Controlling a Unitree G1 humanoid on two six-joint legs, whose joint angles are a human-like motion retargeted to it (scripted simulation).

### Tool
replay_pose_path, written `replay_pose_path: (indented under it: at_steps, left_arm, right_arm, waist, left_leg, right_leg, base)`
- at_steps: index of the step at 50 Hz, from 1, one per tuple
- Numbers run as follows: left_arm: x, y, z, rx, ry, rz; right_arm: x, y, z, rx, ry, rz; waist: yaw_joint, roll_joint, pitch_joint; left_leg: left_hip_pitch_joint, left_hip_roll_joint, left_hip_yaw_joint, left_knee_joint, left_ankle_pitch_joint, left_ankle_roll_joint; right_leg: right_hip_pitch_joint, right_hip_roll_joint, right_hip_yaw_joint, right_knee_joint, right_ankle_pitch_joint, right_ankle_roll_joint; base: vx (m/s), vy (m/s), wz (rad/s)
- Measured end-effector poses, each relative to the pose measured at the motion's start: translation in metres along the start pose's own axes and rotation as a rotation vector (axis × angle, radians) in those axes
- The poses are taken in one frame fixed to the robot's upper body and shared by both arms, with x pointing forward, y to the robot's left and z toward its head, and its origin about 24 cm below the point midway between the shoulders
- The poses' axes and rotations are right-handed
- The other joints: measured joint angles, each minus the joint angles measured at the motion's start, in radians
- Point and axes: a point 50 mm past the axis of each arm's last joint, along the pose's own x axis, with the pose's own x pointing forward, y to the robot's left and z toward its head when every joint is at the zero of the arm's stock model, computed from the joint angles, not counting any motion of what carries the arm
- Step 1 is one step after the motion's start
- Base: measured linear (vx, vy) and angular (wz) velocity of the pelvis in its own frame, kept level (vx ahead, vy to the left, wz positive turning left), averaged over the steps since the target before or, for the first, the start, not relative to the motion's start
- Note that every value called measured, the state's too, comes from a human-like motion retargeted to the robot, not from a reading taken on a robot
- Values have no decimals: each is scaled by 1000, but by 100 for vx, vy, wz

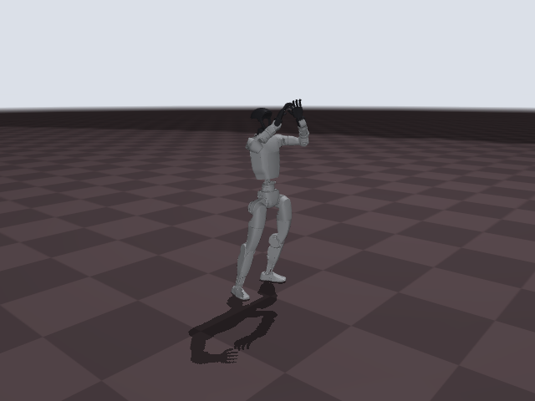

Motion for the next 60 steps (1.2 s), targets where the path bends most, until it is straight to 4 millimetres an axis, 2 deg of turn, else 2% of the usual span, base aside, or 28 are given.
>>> replay_pose_path:
  at_steps: [2,3,5,8,10,12,15,18,20,25,27,29,30,32,33,35,37,40,43,45,47,50,53,55,57,60]
  left_arm:
    - [14,-16,-12,60,11,-38]
    - [27,-27,-22,117,12,-51]
    - [51,-48,-44,261,32,-97]
    - [71,-69,-81,489,125,-227]
    - [75,-73,-101,617,204,-322]
    - [74,-73,-113,663,292,-373]
    - [74,-67,-119,560,406,-314]
    - [68,-60,-109,343,390,-150]
    - [57,-50,-94,240,310,-53]
    - [2,-15,-51,144,102,107]
    - [-20,-7,-38,116,71,130]
    - [-34,-6,-29,92,58,121]
    - [-38,-5,-25,88,51,116]
    - [-32,-5,-21,95,27,98]
    - [-24,-6,-19,104,8,91]
    - [4,-11,-18,126,-35,74]
    - [46,-27,-20,182,-65,29]
    - [105,-46,-34,394,-54,-36]
    - [136,-43,-63,614,96,-90]
    - [146,-33,-78,650,245,-95]
    - [152,-23,-85,526,401,-52]
    - [158,-18,-81,116,551,81]
    - [154,-25,-60,-374,506,186]
    - [138,-24,-42,-558,394,193]
    - [115,-16,-26,-555,258,162]
    - [80,9,-8,-377,89,148]
  right_arm:
    - [15,6,-13,-94,22,15]
    - [29,9,-23,-167,35,3]
    - [59,18,-44,-325,77,-18]
    - [95,32,-73,-466,219,-2]
    - [106,32,-87,-447,358,-5]
    - [110,22,-96,-323,491,-78]
    - [113,2,-98,-92,563,-273]
    - [105,-11,-82,26,423,-406]
    - [88,-20,-65,4,279,-428]
    - [19,-40,-30,-294,9,-396]
    - [-5,-39,-22,-358,-15,-377]
    - [-21,-32,-19,-353,-2,-342]
    - [-26,-29,-18,-335,8,-326]
    - [-29,-23,-18,-292,28,-285]
    - [-27,-20,-19,-275,33,-264]
    - [-11,-16,-24,-277,34,-222]
    - [21,-10,-35,-313,34,-170]
    - [79,-8,-52,-509,44,-118]
    - [120,-17,-72,-699,152,-100]
    - [136,-28,-82,-709,282,-114]
    - [143,-41,-88,-618,412,-153]
    - [151,-56,-86,-472,484,-218]
    - [150,-58,-71,-414,375,-253]
    - [140,-57,-56,-400,258,-264]
    - [122,-60,-41,-403,139,-255]
    - [87,-75,-19,-455,-8,-215]
  waist:
    - [2,3,-24]
    - [1,3,-33]
    - [-9,5,-51]
    - [-22,5,-60]
    - [-20,-2,-57]
    - [-11,-10,-49]
    - [0,-16,-36]
    - [-4,-14,-22]
    - [-14,-13,-8]
    - [-30,-15,60]
    - [-31,-12,81]
    - [-31,-8,85]
    - [-31,-5,84]
    - [-30,-1,70]
    - [-29,1,61]
    - [-28,0,54]
    - [-31,-3,36]
    - [-52,-4,14]
    - [-75,3,-4]
    - [-84,6,-12]
    - [-85,5,-16]
    - [-78,3,-19]
    - [-68,6,-16]
    - [-67,10,-8]
    - [-71,16,15]
    - [-71,24,74]
  left_leg:
    - [-8,3,-5,3,2,-3]
    - [-13,5,-8,5,2,-6]
    - [-21,8,-14,7,5,-13]
    - [-28,8,-14,8,9,-19]
    - [-32,6,-9,9,12,-20]
    - [-36,2,-6,9,15,-19]
    - [-42,-2,-6,7,17,-19]
    - [-43,-2,-16,4,17,-19]
    - [-44,-2,-27,3,17,-19]
    - [-36,-1,-46,14,13,-18]
    - [-31,0,-46,18,12,-18]
    - [-26,1,-44,19,12,-17]
    - [-25,2,-42,18,13,-16]
    - [-22,4,-41,17,14,-13]
    - [-22,6,-41,16,15,-12]
    - [-24,9,-45,14,20,-7]
    - [-31,13,-53,17,21,-11]
    - [-50,16,-65,18,28,-21]
    - [-67,17,-69,13,35,-31]
    - [-75,16,-66,8,37,-36]
    - [-79,14,-60,3,37,-39]
    - [-78,12,-48,-2,34,-39]
    - [-67,12,-37,-2,30,-30]
    - [-55,13,-31,-1,27,-24]
    - [-40,16,-30,3,21,-21]
    - [-17,21,-30,9,13,-23]
  right_leg:
    - [-3,2,-6,2,2,3]
    - [-5,3,-11,3,4,4]
    - [-9,4,-20,5,7,7]
    - [-15,4,-24,5,10,12]
    - [-19,1,-22,1,11,18]
    - [-23,-2,-18,-3,12,22]
    - [-27,-5,-16,-9,13,20]
    - [-23,-4,-23,-10,13,11]
    - [-18,-3,-31,-9,12,8]
    - [3,-4,-45,-3,5,3]
    - [8,-4,-43,0,2,2]
    - [10,-4,-39,3,0,0]
    - [9,-3,-37,3,0,-1]
    - [8,0,-35,7,-1,-4]
    - [8,2,-36,8,0,-5]
    - [7,5,-41,11,4,-6]
    - [6,8,-52,13,6,-1]
    - [-2,10,-69,12,13,10]
    - [-14,13,-79,3,20,22]
    - [-21,14,-80,-7,22,29]
    - [-26,14,-75,-16,22,33]
    - [-31,13,-61,-25,19,30]
    - [-30,14,-46,-22,16,16]
    - [-25,14,-37,-15,12,6]
    - [-14,16,-32,-7,6,-1]
    - [6,19,-27,3,-1,-4]
  base:
    - [-1,0,9]
    - [-2,0,21]
    - [-1,0,11]
    - [0,0,0]
    - [0,0,0]
    - [0,0,0]
    - [0,0,0]
    - [-1,0,6]
    - [-2,0,23]
    - [-1,0,9]
    - [0,0,0]
    - [0,0,0]
    - [0,0,0]
    - [0,0,0]
    - [0,0,0]
    - [0,0,0]
    - [-2,-2,24]
    - [-2,-1,25]
    - [0,0,6]
    - [0,0,0]
    - [0,0,0]
    - [1,-1,-21]
    - [2,-1,-22]
    - [1,0,-9]
    - [0,0,0]
    - [0,0,0]
